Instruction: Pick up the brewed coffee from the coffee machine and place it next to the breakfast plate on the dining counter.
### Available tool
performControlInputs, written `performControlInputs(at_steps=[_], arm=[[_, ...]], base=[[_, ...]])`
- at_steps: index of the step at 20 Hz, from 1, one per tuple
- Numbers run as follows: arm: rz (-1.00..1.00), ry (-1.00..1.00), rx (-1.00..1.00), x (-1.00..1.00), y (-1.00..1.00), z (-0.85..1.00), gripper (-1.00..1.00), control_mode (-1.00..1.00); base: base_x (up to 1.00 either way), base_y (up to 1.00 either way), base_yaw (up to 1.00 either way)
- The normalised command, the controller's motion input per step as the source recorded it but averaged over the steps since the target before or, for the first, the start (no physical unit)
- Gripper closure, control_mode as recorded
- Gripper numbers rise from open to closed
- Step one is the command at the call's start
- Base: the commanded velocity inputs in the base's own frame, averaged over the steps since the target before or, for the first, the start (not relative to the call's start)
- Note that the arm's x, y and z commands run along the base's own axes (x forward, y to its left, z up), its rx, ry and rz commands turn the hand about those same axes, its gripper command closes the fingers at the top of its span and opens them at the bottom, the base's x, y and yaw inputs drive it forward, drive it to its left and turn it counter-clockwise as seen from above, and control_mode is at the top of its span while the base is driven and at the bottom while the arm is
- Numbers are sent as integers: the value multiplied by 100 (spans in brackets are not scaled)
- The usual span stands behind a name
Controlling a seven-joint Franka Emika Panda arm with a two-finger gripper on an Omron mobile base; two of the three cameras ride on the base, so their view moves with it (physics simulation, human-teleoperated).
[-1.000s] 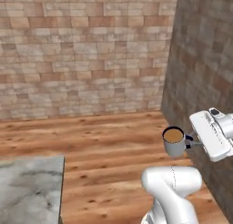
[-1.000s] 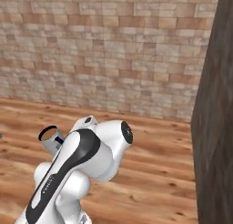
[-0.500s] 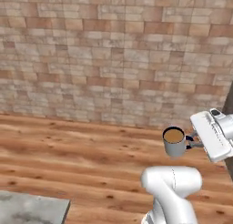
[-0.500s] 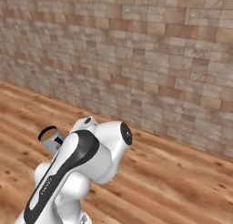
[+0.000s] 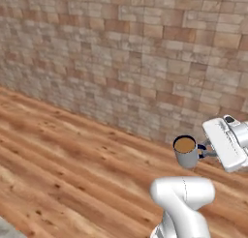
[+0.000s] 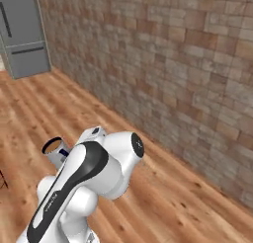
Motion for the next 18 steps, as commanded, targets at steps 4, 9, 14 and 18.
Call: performControlInputs(at_steps=[4, 9, 14, 18], arm=[[0, 0, 0, 0, 0, 0, 100, 100], [0, 0, 0, 0, 0, 0, 100, 100], [0, 0, 0, 0, 0, 0, 100, 100], [0, 0, 0, 0, 0, 0, 100, 100]], base=[[100, 0, 63], [100, 0, 63], [100, 0, 64], [99, 0, 67]])
